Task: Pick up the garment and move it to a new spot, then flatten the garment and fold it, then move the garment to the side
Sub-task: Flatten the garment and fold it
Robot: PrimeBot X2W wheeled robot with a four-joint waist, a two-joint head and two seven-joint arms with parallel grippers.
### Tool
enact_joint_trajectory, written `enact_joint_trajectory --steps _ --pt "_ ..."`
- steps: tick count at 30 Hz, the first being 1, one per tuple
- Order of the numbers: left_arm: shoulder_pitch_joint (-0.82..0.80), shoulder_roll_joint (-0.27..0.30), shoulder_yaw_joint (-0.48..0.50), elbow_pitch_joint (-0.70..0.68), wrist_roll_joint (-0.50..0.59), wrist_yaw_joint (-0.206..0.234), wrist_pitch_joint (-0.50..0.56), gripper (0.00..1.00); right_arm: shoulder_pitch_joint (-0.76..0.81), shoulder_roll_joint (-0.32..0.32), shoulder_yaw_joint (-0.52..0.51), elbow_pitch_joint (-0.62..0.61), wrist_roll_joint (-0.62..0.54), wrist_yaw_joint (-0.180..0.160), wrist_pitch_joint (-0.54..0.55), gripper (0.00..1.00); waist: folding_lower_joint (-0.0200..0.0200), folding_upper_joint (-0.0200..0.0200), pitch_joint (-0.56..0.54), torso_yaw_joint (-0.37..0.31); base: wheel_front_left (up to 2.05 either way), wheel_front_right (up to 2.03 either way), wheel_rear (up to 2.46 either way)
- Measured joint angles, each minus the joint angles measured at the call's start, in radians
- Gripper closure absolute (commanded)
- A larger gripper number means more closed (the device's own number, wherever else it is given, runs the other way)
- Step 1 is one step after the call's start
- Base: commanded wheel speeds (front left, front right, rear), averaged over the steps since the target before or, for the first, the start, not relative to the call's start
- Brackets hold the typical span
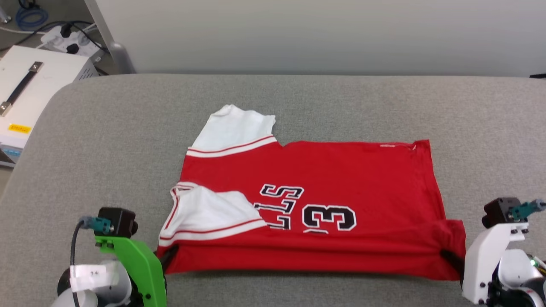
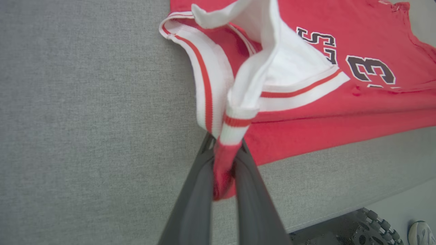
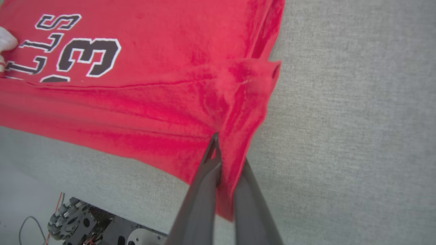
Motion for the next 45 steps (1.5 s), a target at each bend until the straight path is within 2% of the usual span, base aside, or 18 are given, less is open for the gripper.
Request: enact_joint_trajectory --steps 5,10,11,12,13,14,15,20,27,30,35,42,45 --pt "0.115 -0.001 -0.003 -0.010 -0.018 0.036 0.008 1.00 0.130 0.060 -0.045 -0.056 -0.030 0.000 0.021 1.00 0.0000 0.0000 -0.049 -0.006 0.00 0.00 0.00" --pt "0.172 -0.048 -0.024 0.031 -0.029 0.049 -0.010 1.00 0.183 0.119 -0.072 -0.043 -0.050 0.000 -0.014 1.00 0.0000 0.0000 -0.049 -0.018 0.00 0.00 0.00" --pt "0.171 -0.058 -0.025 0.043 -0.029 0.049 -0.018 1.00 0.183 0.127 -0.076 -0.032 -0.051 0.000 -0.031 0.93 0.0000 0.0000 -0.045 -0.019 0.00 0.00 0.00" --pt "0.169 -0.068 -0.027 0.060 -0.032 0.049 -0.021 1.00 0.183 0.136 -0.078 -0.019 -0.051 0.000 -0.046 0.62 0.0000 0.0000 -0.039 -0.018 0.00 0.00 0.00" --pt "0.166 -0.077 -0.032 0.078 -0.035 0.048 -0.021 0.76 0.183 0.141 -0.076 -0.006 -0.052 0.000 -0.062 0.00 0.0000 0.0000 -0.033 -0.017 0.00 0.00 0.00" --pt "0.162 -0.083 -0.036 0.088 -0.035 0.047 -0.022 0.31 0.183 0.144 -0.076 0.002 -0.051 0.000 -0.080 0.00 0.0000 0.0000 -0.029 -0.017 0.00 0.00 0.00" --pt "0.154 -0.093 -0.035 0.100 -0.036 0.045 -0.033 0.00 0.182 0.149 -0.074 0.012 -0.048 0.000 -0.104 0.00 0.0000 0.0000 -0.023 -0.016 0.00 0.00 0.00" --pt "0.109 -0.102 -0.028 0.119 -0.013 0.040 -0.087 0.00 0.179 0.153 -0.070 0.015 -0.053 0.000 -0.264 0.00 0.0000 0.0000 -0.018 -0.011 0.00 0.00 0.00" --pt "0.050 -0.114 0.020 0.117 0.060 0.085 -0.243 0.00 0.179 0.178 -0.093 -0.026 -0.117 0.000 -0.528 0.00 0.0000 0.0000 -0.041 -0.006 0.00 0.00 0.00" --pt "0.020 -0.128 0.037 0.118 0.092 0.105 -0.315 0.00 0.176 0.185 -0.088 -0.044 -0.133 0.000 -0.591 0.00 0.0000 0.0000 -0.044 -0.012 0.00 0.00 0.00" --pt "-0.046 -0.146 0.037 0.136 0.128 0.101 -0.399 0.00 0.139 0.185 -0.091 -0.092 -0.187 0.000 -0.678 0.00 0.0000 0.0000 -0.029 -0.031 0.00 0.00 0.00" --pt "-0.200 -0.149 0.042 0.194 0.175 0.070 -0.473 0.00 0.054 0.173 -0.063 -0.178 -0.254 0.000 -0.746 0.00 0.0000 0.0000 0.033 -0.061 0.00 0.00 0.00" --pt "-0.286 -0.147 0.043 0.234 0.176 0.041 -0.478 0.00 0.013 0.162 -0.050 -0.200 -0.261 0.000 -0.754 0.00 0.0000 0.0000 0.072 -0.079 0.00 0.00 0.00"
